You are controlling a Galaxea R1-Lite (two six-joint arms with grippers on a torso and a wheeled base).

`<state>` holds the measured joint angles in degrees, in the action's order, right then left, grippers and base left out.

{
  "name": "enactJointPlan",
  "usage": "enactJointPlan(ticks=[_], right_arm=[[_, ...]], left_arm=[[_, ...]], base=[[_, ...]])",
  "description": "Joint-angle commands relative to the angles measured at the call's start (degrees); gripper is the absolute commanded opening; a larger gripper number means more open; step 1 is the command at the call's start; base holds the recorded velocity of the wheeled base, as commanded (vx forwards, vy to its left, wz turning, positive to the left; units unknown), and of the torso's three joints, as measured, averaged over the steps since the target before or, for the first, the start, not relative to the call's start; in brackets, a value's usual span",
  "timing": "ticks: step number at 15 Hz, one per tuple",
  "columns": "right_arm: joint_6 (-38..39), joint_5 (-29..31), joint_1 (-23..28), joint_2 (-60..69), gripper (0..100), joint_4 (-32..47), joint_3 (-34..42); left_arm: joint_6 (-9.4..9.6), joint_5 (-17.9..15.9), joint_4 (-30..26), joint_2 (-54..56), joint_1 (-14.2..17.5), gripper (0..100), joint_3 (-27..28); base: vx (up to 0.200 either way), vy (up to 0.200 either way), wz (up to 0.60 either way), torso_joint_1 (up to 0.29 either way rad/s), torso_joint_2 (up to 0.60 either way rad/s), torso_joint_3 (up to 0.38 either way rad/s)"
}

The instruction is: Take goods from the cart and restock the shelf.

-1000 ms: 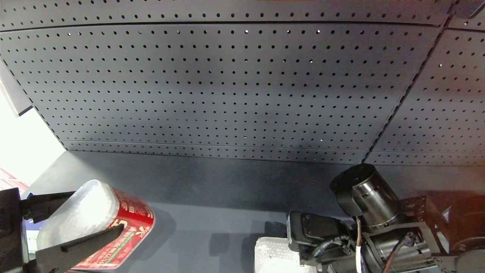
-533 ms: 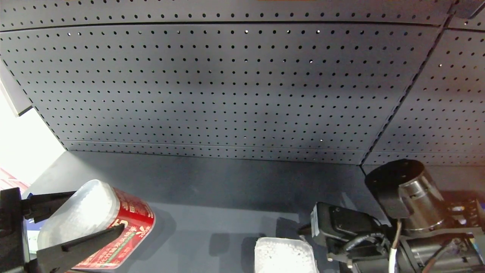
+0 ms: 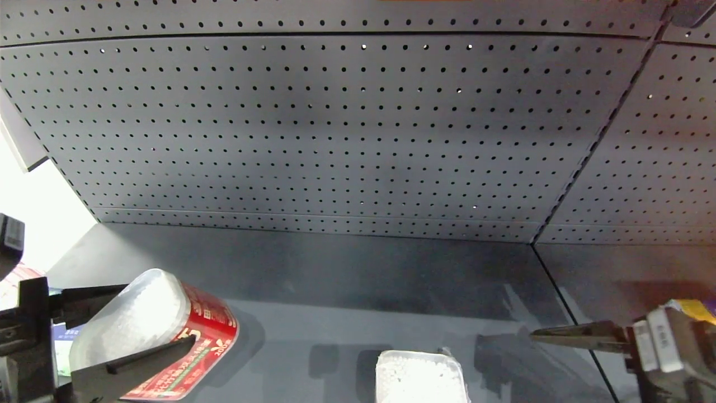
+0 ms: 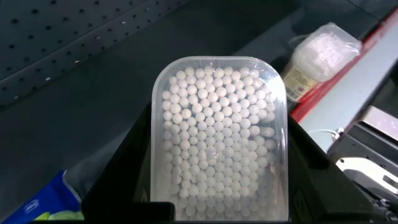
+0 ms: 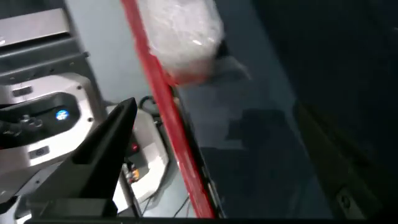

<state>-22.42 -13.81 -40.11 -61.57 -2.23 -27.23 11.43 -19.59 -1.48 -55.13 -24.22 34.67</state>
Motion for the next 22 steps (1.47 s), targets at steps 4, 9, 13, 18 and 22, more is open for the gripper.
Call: enactJointPlan(ticks=[4, 9, 13, 18, 22], right_arm=[[7.39, 4.76, 30.61, 35.91, 100, 0.47, 10.01], [11.43, 5.02, 42.3, 46.9, 100, 1.79, 13.43], [11.52, 5.73, 42.39, 48.04, 100, 3.02, 13.7], [12.22, 5.99, 42.39, 48.04, 100, 3.29, 13.7], [12.31, 6.08, 42.48, 48.13, 100, 3.29, 13.61]], left_arm=[[2.19, -0.1, 0.07, -12.81, -4.78, 0, 7.43], [15.11, -5.46, -0.11, -30.92, -5.75, 0, 22.02], [21.61, -7.22, -0.37, -43.66, -8.82, 0, 34.06], [21.7, -9.06, -0.28, -49.73, -13.48, 0, 38.19], [25.3, -9.15, -0.11, -53.51, -14.01, 0, 39.51]], base=[[0.0, 0.0, 0.0, 0.0, 0.0, 0.0], [0.0, 0.0, 0.0, 0.0, 0.0, 0.0], [0.0, 0.0, 0.0, 0.0, 0.0, 0.0], [0.0, 0.0, 0.0, 0.0, 0.0, 0.0], [0.0, 0.0, 0.0, 0.0, 0.0, 0.0]])
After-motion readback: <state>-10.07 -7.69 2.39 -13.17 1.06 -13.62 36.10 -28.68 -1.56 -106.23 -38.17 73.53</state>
